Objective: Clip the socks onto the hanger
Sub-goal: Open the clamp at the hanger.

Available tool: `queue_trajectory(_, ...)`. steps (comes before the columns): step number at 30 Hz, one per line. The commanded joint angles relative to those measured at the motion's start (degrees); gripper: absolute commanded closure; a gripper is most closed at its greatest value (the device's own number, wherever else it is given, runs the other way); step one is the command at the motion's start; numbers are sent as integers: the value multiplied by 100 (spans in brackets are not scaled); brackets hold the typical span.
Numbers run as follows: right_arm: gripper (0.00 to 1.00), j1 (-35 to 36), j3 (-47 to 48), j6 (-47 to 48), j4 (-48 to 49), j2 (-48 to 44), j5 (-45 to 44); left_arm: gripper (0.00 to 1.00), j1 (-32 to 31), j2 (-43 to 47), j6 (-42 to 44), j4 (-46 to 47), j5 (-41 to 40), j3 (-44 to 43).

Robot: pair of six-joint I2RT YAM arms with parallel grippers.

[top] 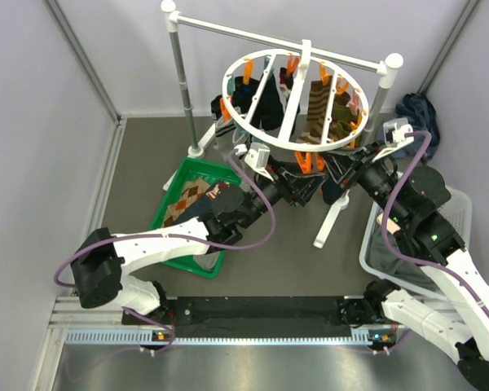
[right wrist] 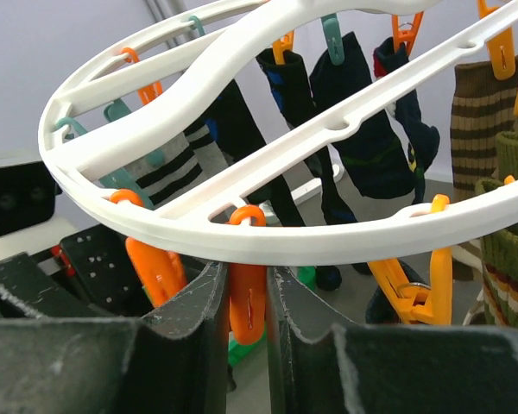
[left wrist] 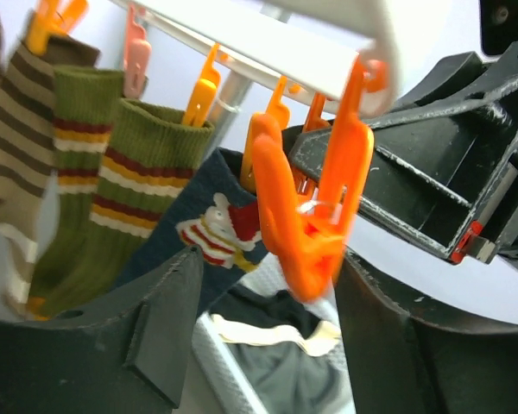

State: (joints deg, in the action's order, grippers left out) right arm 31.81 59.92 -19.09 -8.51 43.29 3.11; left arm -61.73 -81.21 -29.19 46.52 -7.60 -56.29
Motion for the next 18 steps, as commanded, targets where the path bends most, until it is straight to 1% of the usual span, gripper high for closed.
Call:
queue_trajectory(1, 100, -9, 2, 2, 175, -48, 163, 37, 249, -88, -789, 621, 487, -13)
queue_trajectory(4, 100, -9, -7, -59, 192, -57, 163, 38, 311, -149, -816, 691, 592, -119)
queue_trajectory(7, 100, -26, -7, -95, 201, -57, 216, 42, 337, -220, -851, 823, 698, -207)
queue_trajectory(11, 100, -17, -7, -165, 183, -66, 216, 47, 443, -334, -1123, 1069, 733, -215)
queue_trajectory(12, 100, -17, -15, -182, 192, -66, 216, 48, 460, -360, -1228, 1165, 942, -215)
queue_trajectory(13, 100, -17, -16, -209, 192, -66, 216, 48, 469, -378, -1264, 1210, 979, -224)
queue_trajectory(16, 100, -9, -24, -244, 227, -66, 225, 52, 487, -431, -1361, 1333, 1049, -233)
queue_trajectory(18, 100, -17, -42, -244, 219, -75, 225, 58, 496, -448, -1422, 1403, 1058, -242)
